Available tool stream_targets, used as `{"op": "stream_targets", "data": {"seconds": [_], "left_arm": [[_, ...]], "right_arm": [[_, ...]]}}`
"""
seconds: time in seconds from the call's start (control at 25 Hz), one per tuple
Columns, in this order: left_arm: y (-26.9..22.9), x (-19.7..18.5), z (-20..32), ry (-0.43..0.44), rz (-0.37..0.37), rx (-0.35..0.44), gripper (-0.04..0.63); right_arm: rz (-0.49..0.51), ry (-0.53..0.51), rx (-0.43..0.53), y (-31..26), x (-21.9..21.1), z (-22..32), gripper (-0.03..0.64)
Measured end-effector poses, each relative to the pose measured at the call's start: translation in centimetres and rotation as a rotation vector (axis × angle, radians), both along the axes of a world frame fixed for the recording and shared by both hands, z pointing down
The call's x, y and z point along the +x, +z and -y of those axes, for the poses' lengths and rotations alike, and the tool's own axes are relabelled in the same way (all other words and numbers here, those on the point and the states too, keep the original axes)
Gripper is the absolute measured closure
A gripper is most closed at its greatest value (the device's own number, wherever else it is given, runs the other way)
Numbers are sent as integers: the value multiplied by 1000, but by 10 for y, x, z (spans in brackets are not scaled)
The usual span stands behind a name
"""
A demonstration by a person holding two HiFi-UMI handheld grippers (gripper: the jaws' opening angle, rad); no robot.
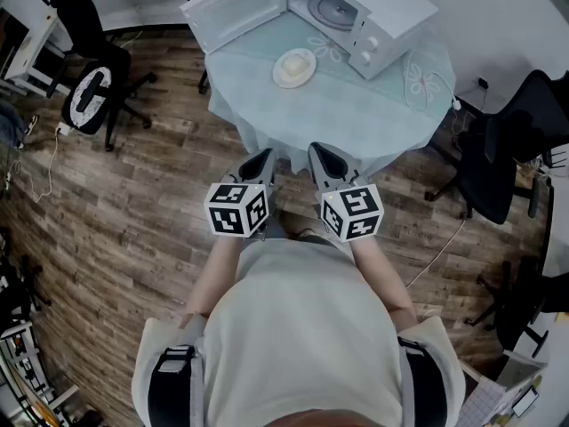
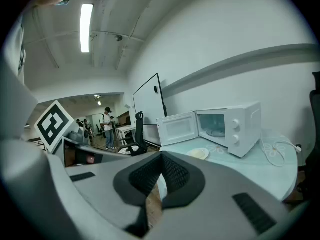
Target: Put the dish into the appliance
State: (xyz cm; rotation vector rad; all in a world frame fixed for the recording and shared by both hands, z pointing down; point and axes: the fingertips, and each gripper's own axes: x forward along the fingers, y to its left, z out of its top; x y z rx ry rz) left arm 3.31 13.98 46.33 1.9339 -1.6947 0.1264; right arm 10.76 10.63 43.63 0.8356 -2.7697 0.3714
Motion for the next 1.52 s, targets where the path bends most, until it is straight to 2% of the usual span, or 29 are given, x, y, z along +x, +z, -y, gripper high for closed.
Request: {"op": "stream_targets", "data": {"seconds": [0.68, 1.04, 1.24, 1.52], "left_arm": [[0, 17, 1, -27, -2, -4, 586], [12, 20, 2, -37, -28, -15, 586], [19, 7, 25, -27, -51, -11, 586], [27, -18, 75, 22, -46, -23, 586]], "right_arm": [[14, -38, -29, 3, 24, -3, 611], [15, -35, -34, 10, 31, -3, 611], [7, -18, -10, 5, 21, 12, 611], [-20, -4, 21, 8, -11, 51, 611]]}}
